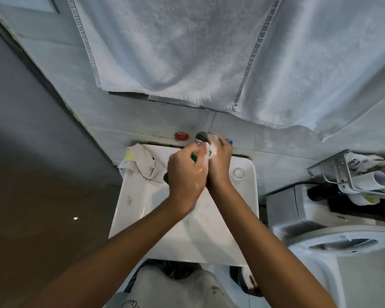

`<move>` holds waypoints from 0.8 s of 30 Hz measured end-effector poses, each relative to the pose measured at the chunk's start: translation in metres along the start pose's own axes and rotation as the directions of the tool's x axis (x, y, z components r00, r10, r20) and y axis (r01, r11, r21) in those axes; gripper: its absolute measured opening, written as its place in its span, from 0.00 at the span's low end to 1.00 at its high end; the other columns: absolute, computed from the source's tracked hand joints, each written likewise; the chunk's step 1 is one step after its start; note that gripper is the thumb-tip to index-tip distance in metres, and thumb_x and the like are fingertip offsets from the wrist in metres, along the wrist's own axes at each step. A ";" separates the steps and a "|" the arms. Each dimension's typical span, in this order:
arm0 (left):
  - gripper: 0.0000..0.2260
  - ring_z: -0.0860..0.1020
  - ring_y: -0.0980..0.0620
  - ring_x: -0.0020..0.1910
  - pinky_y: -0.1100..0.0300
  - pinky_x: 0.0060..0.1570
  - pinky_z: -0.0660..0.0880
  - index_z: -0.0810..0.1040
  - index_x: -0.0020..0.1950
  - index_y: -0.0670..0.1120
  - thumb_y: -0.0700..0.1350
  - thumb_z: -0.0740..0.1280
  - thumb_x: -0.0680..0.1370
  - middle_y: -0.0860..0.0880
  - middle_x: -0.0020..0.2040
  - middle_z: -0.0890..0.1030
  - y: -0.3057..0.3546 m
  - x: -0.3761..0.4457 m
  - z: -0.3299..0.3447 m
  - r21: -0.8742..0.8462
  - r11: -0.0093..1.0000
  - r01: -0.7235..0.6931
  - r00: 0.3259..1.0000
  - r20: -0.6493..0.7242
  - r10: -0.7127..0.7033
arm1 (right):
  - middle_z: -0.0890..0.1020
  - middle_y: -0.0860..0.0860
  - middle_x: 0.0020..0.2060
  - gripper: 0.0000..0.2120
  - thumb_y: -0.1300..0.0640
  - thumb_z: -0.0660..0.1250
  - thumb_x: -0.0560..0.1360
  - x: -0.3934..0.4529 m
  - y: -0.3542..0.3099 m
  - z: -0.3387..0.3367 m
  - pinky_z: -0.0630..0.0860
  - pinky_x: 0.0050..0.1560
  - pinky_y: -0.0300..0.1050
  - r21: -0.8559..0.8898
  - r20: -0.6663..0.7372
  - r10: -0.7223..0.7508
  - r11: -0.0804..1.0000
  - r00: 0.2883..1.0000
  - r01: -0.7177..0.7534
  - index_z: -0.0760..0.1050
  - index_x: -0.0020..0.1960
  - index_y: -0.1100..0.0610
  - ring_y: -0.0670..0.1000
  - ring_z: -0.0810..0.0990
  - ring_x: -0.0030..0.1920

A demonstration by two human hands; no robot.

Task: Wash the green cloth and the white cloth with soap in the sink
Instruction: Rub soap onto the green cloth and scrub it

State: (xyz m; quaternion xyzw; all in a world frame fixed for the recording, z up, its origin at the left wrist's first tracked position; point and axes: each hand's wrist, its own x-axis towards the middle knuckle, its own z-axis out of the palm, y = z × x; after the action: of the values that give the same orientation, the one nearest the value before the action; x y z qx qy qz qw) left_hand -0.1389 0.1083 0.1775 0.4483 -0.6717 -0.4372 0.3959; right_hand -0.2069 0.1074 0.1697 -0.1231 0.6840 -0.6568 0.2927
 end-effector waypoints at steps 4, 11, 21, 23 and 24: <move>0.18 0.66 0.51 0.27 0.53 0.32 0.67 0.64 0.26 0.49 0.50 0.60 0.75 0.51 0.24 0.67 -0.001 0.038 -0.008 0.019 0.996 0.082 0.996 -0.021 -0.082 | 0.70 0.50 0.27 0.11 0.67 0.60 0.76 -0.032 -0.002 0.006 0.67 0.32 0.40 0.103 -0.012 -0.075 0.992 0.997 0.076 0.69 0.35 0.61 0.46 0.68 0.30; 0.16 0.72 0.53 0.27 0.59 0.29 0.68 0.72 0.33 0.44 0.51 0.61 0.76 0.53 0.26 0.72 0.009 0.008 -0.008 0.060 0.993 -0.101 0.993 0.067 0.096 | 0.67 0.45 0.22 0.18 0.69 0.60 0.76 0.004 -0.006 0.003 0.64 0.30 0.38 0.065 -0.005 -0.022 0.998 1.000 0.022 0.64 0.30 0.56 0.42 0.64 0.25; 0.16 0.74 0.49 0.29 0.53 0.32 0.72 0.74 0.33 0.44 0.52 0.60 0.76 0.49 0.28 0.75 0.009 0.007 -0.015 0.039 0.996 -0.086 0.996 0.033 0.085 | 0.72 0.44 0.25 0.14 0.67 0.60 0.78 -0.013 -0.006 0.004 0.68 0.35 0.41 0.105 0.001 -0.095 0.990 0.995 0.095 0.69 0.34 0.58 0.43 0.69 0.29; 0.17 0.69 0.52 0.26 0.54 0.31 0.68 0.69 0.29 0.48 0.51 0.61 0.76 0.51 0.25 0.70 0.006 0.028 -0.019 0.002 1.000 -0.031 0.999 -0.022 0.031 | 0.72 0.46 0.28 0.12 0.65 0.60 0.77 -0.033 -0.005 0.005 0.68 0.35 0.39 0.113 0.072 -0.158 0.982 0.985 0.149 0.69 0.35 0.57 0.45 0.70 0.32; 0.18 0.67 0.53 0.26 0.54 0.30 0.67 0.66 0.27 0.49 0.51 0.61 0.76 0.51 0.24 0.68 0.004 0.039 -0.022 -0.006 1.000 -0.010 0.999 -0.043 0.009 | 0.71 0.47 0.29 0.13 0.65 0.60 0.77 -0.041 -0.005 0.003 0.68 0.36 0.39 0.109 0.116 -0.176 0.980 0.977 0.164 0.69 0.35 0.56 0.45 0.69 0.33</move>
State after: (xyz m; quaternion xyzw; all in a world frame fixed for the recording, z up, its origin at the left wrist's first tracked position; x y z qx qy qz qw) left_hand -0.1309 0.0668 0.1931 0.4533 -0.6639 -0.4274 0.4137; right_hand -0.1735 0.1268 0.1842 -0.2077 0.6180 -0.7032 0.2835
